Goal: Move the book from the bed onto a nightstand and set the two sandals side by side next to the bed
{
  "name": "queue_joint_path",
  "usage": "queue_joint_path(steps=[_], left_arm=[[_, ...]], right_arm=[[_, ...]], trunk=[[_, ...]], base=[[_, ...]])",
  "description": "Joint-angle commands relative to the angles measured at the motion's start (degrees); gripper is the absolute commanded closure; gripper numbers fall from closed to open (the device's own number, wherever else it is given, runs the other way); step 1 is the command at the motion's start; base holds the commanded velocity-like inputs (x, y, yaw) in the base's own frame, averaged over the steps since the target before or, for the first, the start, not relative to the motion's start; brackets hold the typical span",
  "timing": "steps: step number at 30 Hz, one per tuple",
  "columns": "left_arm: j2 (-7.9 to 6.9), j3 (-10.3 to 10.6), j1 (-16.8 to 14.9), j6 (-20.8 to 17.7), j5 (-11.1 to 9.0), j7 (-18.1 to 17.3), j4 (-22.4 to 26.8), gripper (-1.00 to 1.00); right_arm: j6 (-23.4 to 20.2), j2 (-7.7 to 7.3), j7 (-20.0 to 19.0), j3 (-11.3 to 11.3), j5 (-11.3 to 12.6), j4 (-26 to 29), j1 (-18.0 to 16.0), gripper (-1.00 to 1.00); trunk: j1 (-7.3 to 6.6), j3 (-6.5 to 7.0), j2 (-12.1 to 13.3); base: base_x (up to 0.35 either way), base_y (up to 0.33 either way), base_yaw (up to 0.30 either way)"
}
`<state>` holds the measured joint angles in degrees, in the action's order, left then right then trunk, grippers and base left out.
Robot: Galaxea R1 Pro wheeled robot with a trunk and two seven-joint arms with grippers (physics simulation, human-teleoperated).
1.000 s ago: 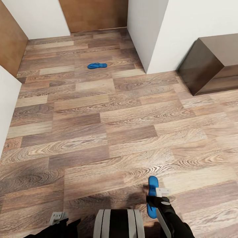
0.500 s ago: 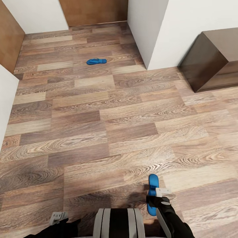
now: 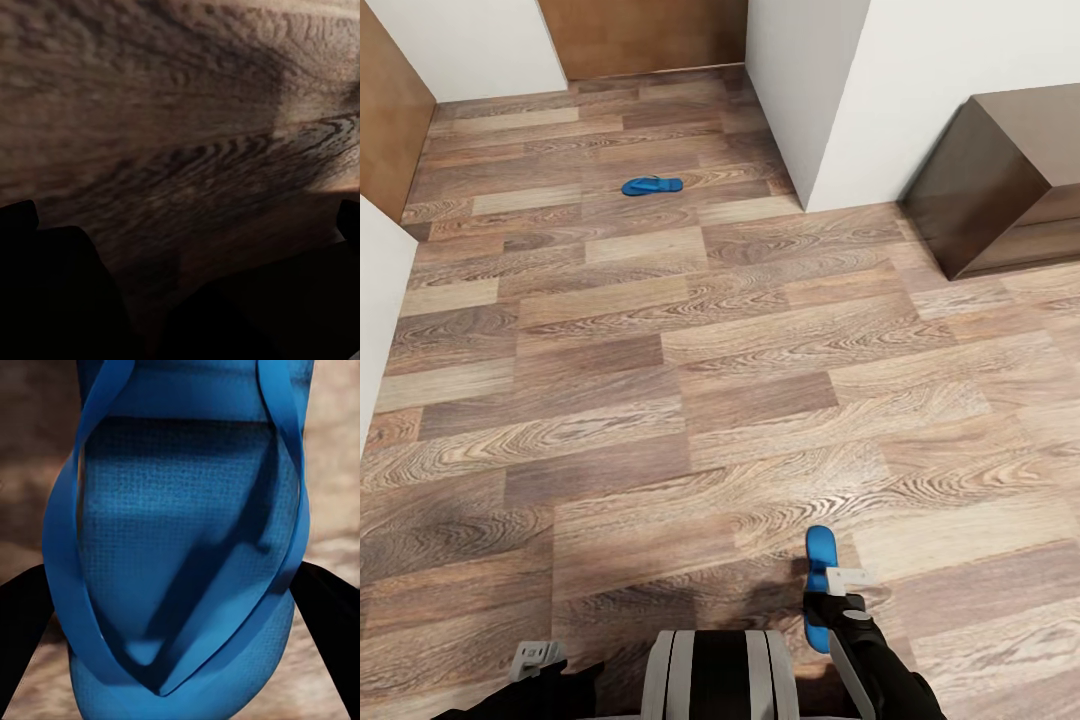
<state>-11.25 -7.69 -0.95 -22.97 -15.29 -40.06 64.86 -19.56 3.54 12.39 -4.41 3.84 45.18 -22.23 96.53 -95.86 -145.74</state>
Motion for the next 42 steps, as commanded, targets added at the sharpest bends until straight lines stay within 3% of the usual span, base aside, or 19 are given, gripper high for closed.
queue_joint_path(steps=[1,7,25,30,31,32,36,42], left_arm=[[0.00,-0.04,-0.02,-0.50,-0.44,-0.11,0.01,-1.00],[0.00,-0.04,-0.02,-0.54,-0.44,-0.10,0.01,-1.00],[0.00,-0.04,-0.02,-0.64,-0.39,-0.11,0.09,-1.00],[0.00,-0.04,-0.02,-0.67,-0.36,-0.05,0.09,-1.00],[0.00,-0.04,-0.02,-0.67,-0.36,-0.04,0.08,-1.00],[-0.11,-0.37,-0.02,-0.59,-0.36,0.07,0.01,-1.00],[-0.09,-0.40,-0.02,-0.59,-0.36,0.29,-0.05,-1.00],[-0.09,-0.40,-0.02,-0.59,-0.43,1.40,-0.08,-1.00]], right_arm=[[-0.21,-0.03,0.44,-0.26,0.65,0.09,-0.01,1.00],[-0.21,-0.03,0.44,-0.26,0.65,0.09,-0.01,1.00],[-0.24,-0.03,0.46,-0.33,0.65,0.17,-0.01,1.00],[-0.84,-0.53,-0.09,-0.21,0.70,4.95,0.01,1.00],[-0.93,-1.19,-1.07,-0.11,0.77,7.01,0.02,1.00],[-9.27,-22.63,-45.90,5.76,11.29,15.42,0.13,1.00],[-9.02,-23.38,-46.57,7.64,11.43,13.54,0.22,1.00],[-8.96,-23.48,-46.72,7.98,11.45,11.74,0.18,1.00]], trunk=[[-0.01,-0.03,-0.01],[-0.01,-0.03,-0.01],[-0.47,3.96,0.23],[-0.60,5.07,0.30],[-0.63,5.29,0.31],[-0.65,5.51,0.32],[-0.75,6.40,0.38],[-0.91,7.72,0.46]], base=[[0.000,0.000,0.000],[0.000,0.000,0.000],[0.000,0.000,0.000],[0.000,0.000,0.000],[0.000,0.000,0.000],[0.000,0.000,0.000],[0.000,0.000,0.000],[0.000,0.000,0.000]])
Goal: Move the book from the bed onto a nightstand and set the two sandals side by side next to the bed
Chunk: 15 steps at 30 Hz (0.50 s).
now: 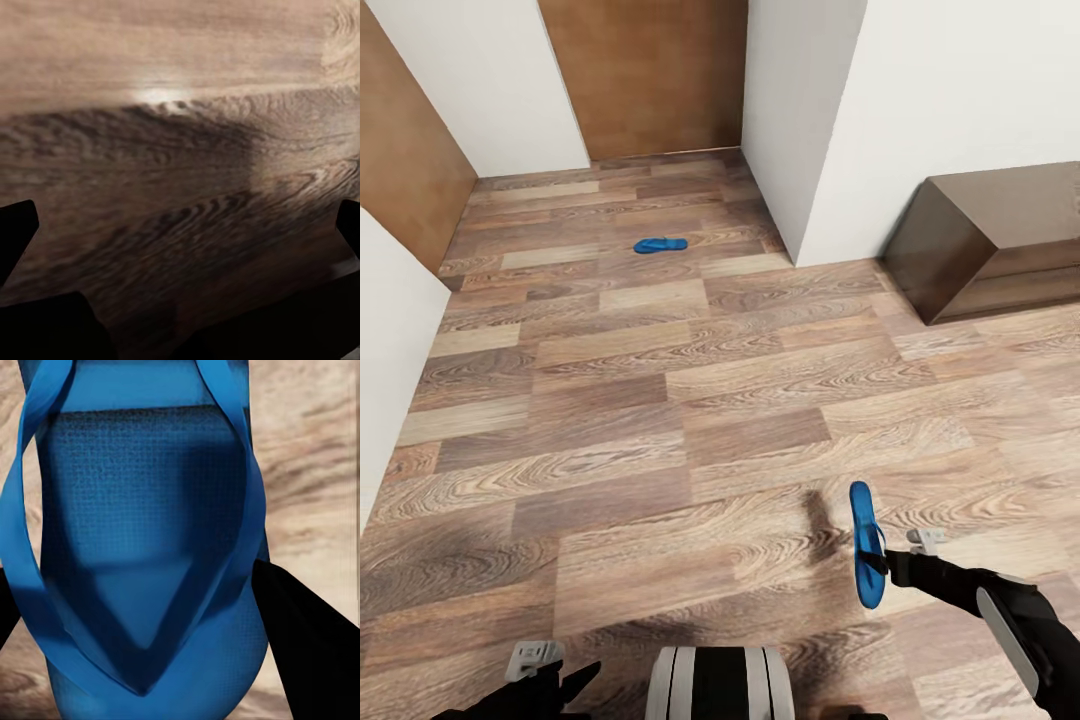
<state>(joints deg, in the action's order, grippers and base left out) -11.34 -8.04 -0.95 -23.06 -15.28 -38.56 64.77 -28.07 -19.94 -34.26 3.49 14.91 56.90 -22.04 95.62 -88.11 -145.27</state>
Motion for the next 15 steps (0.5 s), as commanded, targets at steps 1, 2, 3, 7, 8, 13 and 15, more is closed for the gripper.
queue_joint_path(steps=[1,2,3,7,8,13,15], left_arm=[[0.00,-0.05,-0.01,-0.50,-0.44,-0.05,0.01,-1.00],[0.00,-0.05,-0.01,-0.50,-0.45,-0.01,0.01,-1.00],[0.00,-0.05,-0.01,-0.50,-0.45,0.01,0.01,-1.00],[-0.09,-0.26,-0.01,-0.50,-0.58,0.01,0.01,-1.00],[-0.10,-0.55,-0.01,-0.50,-0.59,0.00,0.01,-1.00],[-0.06,-2.46,-0.01,-0.32,-0.42,1.16,-1.06,-1.00],[-0.05,-2.64,-0.01,-0.23,-0.38,1.40,-1.43,-1.00]], right_arm=[[-0.47,0.00,-0.08,0.09,0.38,-0.06,-0.01,1.00],[-0.48,0.00,-0.09,0.10,0.38,-0.12,-0.02,1.00],[-0.48,-0.01,-0.11,0.10,0.38,-0.13,-0.02,1.00],[-0.49,-0.33,-0.18,0.50,0.38,-0.35,0.05,1.00],[-0.50,-0.37,-0.17,0.55,0.38,-0.40,0.05,1.00],[-0.31,-0.68,-0.16,0.64,0.40,-5.77,0.22,1.00],[-0.21,-0.84,-1.25,0.64,0.44,-11.68,0.24,1.00]], trunk=[[-0.03,0.20,0.00],[-0.06,0.42,0.02],[-0.08,0.64,0.03],[-0.19,1.53,0.08],[-0.21,1.75,0.10],[-0.34,2.85,0.16],[-0.39,3.30,0.19]], base=[[0.000,0.000,0.000],[0.000,0.000,0.000],[0.000,0.000,0.000],[0.000,0.000,0.000],[0.000,0.000,0.000],[0.000,0.000,0.000],[0.000,0.000,0.000]])
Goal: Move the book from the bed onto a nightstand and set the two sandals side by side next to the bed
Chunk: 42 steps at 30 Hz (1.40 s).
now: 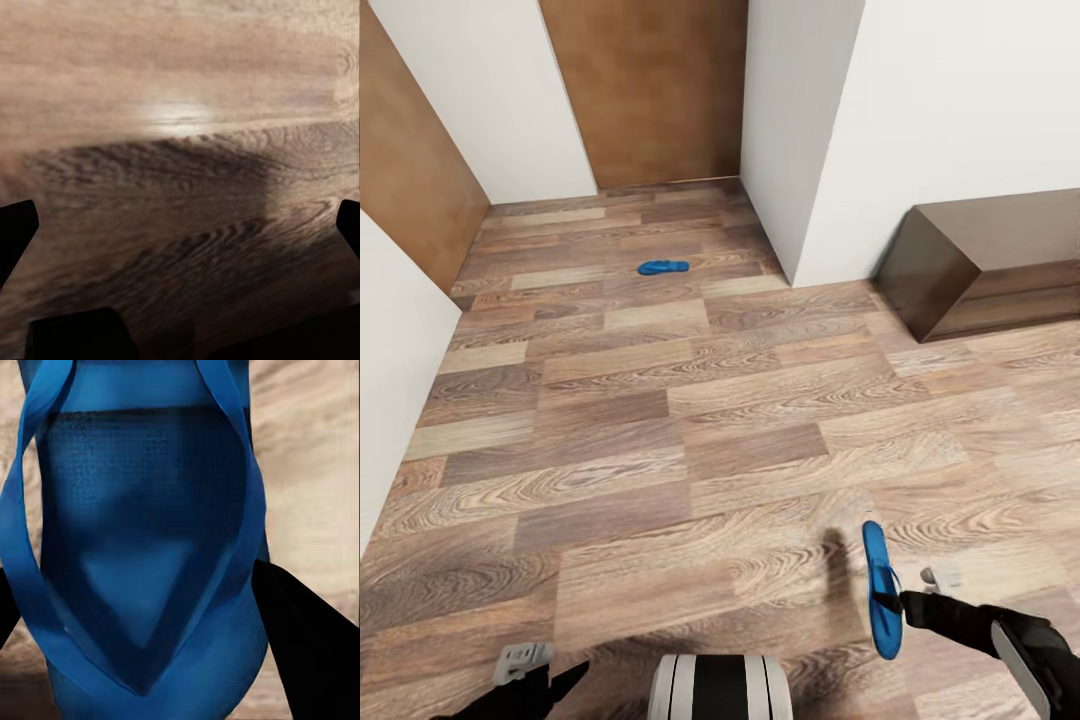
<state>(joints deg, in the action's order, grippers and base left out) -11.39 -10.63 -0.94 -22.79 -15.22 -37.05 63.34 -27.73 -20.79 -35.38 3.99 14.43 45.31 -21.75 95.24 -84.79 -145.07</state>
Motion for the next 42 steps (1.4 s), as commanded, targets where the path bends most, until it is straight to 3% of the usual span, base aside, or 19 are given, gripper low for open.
queue_joint_path(steps=[1,5,7,8,11,19,42], left_arm=[[0.01,-0.08,-0.02,-0.43,-0.44,-0.08,-0.07,-1.00],[0.04,-0.10,-0.02,0.79,-0.43,0.08,-0.38,-1.00],[0.05,-0.14,-0.02,1.22,-0.44,0.09,-0.44,-1.00],[0.05,-0.22,-0.02,1.50,-0.51,0.10,-0.47,-1.00],[0.05,-0.25,-0.02,1.83,-0.57,0.12,-0.49,-1.00],[0.11,0.01,-0.02,3.40,-0.59,0.13,-0.50,-1.00],[0.14,0.08,-0.02,3.46,-0.60,0.13,-0.50,-1.00]], right_arm=[[-0.53,-0.01,-0.76,0.14,0.93,-1.57,-0.04,1.00],[1.51,-0.06,-7.27,0.14,0.95,-13.29,-0.04,1.00],[5.21,-0.05,-8.75,0.17,0.95,-18.12,-0.04,1.00],[10.71,-0.04,-9.69,0.20,0.95,-22.51,-0.05,1.00],[14.61,-0.01,-10.12,0.18,0.90,-24.84,-0.05,1.00],[17.58,0.06,-10.23,0.17,0.79,-26.10,-0.05,1.00],[17.72,0.15,-9.89,0.14,0.78,-26.41,-0.05,1.00]], trunk=[[-0.04,0.20,0.00],[-0.14,1.09,0.05],[-0.19,1.53,0.08],[-0.22,1.75,0.09],[-0.30,2.42,0.13],[-0.50,4.19,0.24],[-1.09,9.29,0.55]], base=[[0.000,0.000,0.000],[0.000,0.000,0.000],[0.000,0.000,0.000],[0.000,0.000,0.000],[0.000,0.000,0.000],[0.000,0.000,0.000],[0.000,0.000,0.000]])
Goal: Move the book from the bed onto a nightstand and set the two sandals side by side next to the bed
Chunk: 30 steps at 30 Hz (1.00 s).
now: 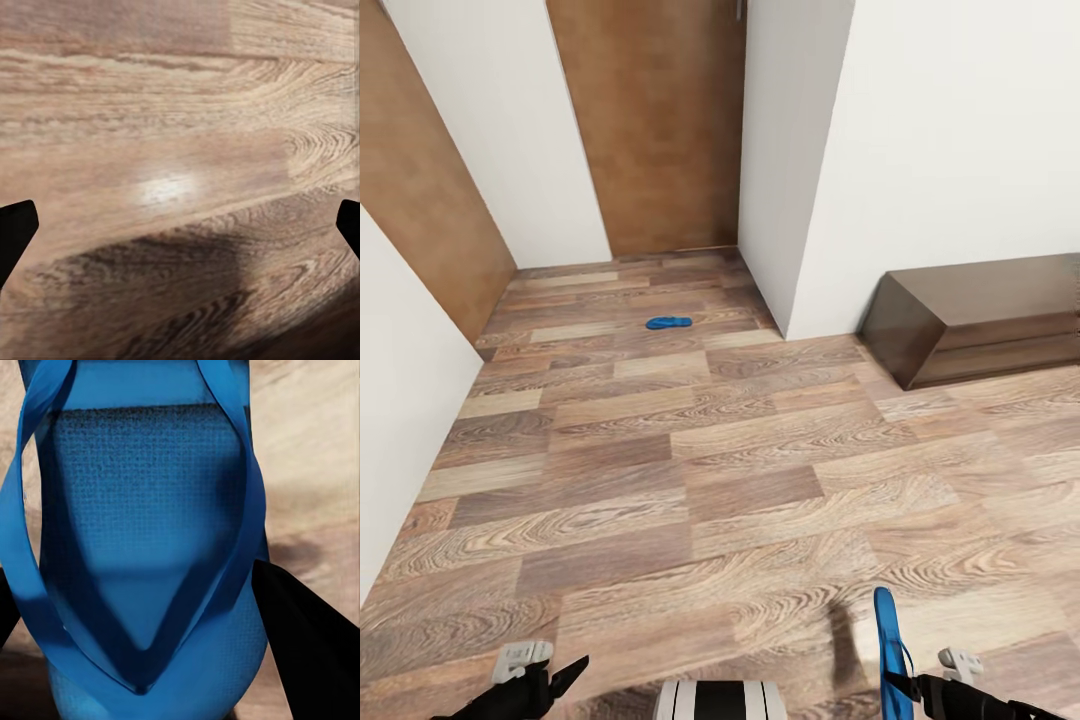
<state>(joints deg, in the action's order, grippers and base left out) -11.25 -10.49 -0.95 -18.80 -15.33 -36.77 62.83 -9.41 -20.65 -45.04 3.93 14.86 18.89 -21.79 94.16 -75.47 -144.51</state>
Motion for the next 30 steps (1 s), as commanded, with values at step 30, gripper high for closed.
queue_joint_path(steps=[30], left_arm=[[0.00,0.02,-0.02,-0.54,-0.58,-0.14,0.01,-1.00]], right_arm=[[-0.61,0.32,-0.31,0.20,0.35,0.01,-0.01,1.00]], trunk=[[-0.78,6.61,0.39]], base=[[0.000,0.000,0.000]])
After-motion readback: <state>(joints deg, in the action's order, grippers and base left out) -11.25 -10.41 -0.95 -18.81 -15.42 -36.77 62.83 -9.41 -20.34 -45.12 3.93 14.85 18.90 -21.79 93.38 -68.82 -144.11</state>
